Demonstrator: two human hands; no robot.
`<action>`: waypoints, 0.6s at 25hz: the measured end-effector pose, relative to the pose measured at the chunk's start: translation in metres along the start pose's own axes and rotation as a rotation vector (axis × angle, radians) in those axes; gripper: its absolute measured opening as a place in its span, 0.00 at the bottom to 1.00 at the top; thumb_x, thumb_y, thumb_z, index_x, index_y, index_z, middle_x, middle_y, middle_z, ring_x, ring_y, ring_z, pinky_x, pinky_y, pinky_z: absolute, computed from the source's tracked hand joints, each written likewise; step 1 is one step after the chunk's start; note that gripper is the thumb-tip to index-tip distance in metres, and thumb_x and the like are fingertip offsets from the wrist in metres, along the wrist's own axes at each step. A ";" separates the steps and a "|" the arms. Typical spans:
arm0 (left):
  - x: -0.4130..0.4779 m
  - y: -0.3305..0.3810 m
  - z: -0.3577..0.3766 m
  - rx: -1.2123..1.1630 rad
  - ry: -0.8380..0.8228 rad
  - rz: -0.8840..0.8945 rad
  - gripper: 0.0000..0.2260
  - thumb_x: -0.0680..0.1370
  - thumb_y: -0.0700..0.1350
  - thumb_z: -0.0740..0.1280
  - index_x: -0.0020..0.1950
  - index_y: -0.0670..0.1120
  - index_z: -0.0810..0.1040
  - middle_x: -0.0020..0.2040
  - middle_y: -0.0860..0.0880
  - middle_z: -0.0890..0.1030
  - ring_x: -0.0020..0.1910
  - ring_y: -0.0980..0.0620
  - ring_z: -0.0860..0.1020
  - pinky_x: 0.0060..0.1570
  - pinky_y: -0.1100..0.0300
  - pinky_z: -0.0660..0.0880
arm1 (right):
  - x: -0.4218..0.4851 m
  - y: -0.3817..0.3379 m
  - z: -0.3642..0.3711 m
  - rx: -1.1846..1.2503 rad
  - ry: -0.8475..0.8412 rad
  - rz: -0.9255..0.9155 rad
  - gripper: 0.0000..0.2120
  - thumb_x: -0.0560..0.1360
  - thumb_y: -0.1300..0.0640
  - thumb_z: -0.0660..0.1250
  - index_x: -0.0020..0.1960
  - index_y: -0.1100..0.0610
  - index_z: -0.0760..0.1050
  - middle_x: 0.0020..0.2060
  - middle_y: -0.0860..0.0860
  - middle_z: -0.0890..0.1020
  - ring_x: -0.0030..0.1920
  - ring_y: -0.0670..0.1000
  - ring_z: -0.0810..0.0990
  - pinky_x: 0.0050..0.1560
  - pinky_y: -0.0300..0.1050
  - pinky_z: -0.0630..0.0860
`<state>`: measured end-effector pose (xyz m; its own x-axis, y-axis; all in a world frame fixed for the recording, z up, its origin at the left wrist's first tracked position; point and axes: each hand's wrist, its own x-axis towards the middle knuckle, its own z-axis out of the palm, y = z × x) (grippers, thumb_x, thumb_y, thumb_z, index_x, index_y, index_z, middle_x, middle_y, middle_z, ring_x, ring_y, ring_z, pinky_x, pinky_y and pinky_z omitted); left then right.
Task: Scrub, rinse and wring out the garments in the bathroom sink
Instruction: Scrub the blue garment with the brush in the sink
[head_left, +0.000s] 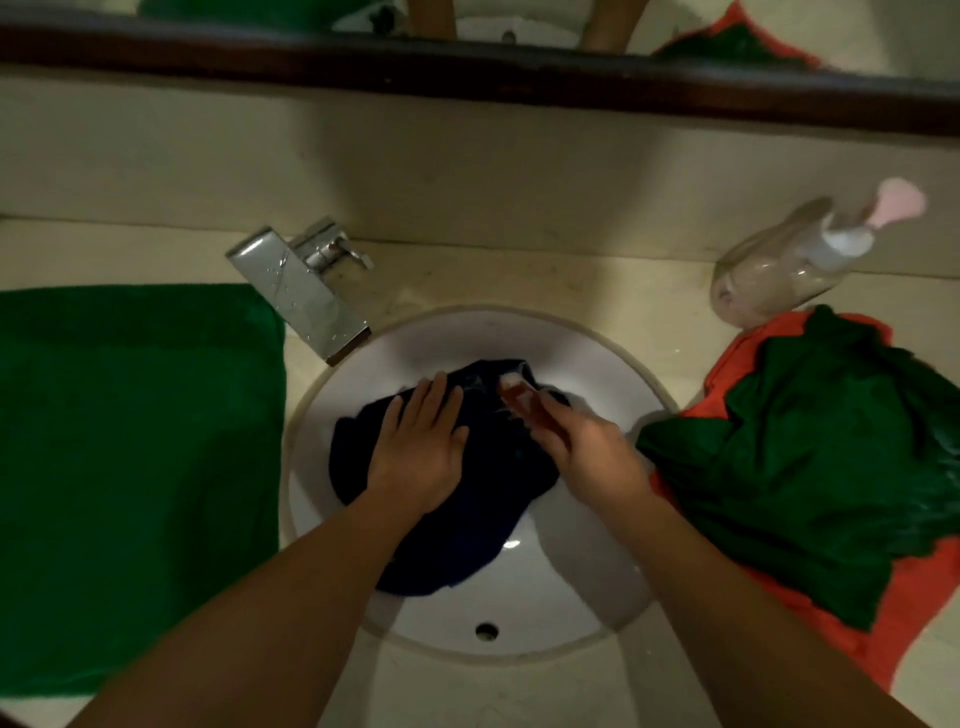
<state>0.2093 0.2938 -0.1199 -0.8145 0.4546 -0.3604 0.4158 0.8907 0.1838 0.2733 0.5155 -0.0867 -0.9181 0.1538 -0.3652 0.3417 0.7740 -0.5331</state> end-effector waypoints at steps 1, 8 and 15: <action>-0.004 0.003 -0.003 -0.017 0.026 0.001 0.30 0.83 0.58 0.38 0.83 0.49 0.51 0.84 0.48 0.49 0.82 0.48 0.48 0.79 0.48 0.45 | -0.008 -0.007 -0.020 0.044 0.039 -0.085 0.23 0.82 0.45 0.66 0.75 0.47 0.70 0.64 0.54 0.80 0.61 0.58 0.79 0.57 0.53 0.78; -0.003 0.025 -0.029 -0.033 0.006 -0.016 0.38 0.77 0.63 0.32 0.83 0.49 0.54 0.84 0.49 0.49 0.82 0.50 0.48 0.79 0.49 0.46 | 0.084 -0.008 -0.137 -0.058 0.131 -0.169 0.22 0.82 0.41 0.62 0.72 0.51 0.75 0.62 0.53 0.82 0.62 0.56 0.79 0.63 0.54 0.75; 0.020 0.000 0.005 -0.090 0.060 -0.087 0.31 0.82 0.62 0.45 0.82 0.49 0.58 0.81 0.42 0.58 0.79 0.41 0.58 0.76 0.42 0.59 | 0.065 -0.011 -0.077 -0.168 0.564 -0.361 0.14 0.83 0.50 0.62 0.63 0.54 0.81 0.54 0.57 0.82 0.54 0.60 0.78 0.53 0.55 0.72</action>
<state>0.1948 0.3034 -0.1313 -0.8697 0.3725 -0.3239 0.3069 0.9219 0.2364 0.1945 0.5641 -0.0453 -0.9482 0.1296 0.2901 0.0011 0.9144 -0.4047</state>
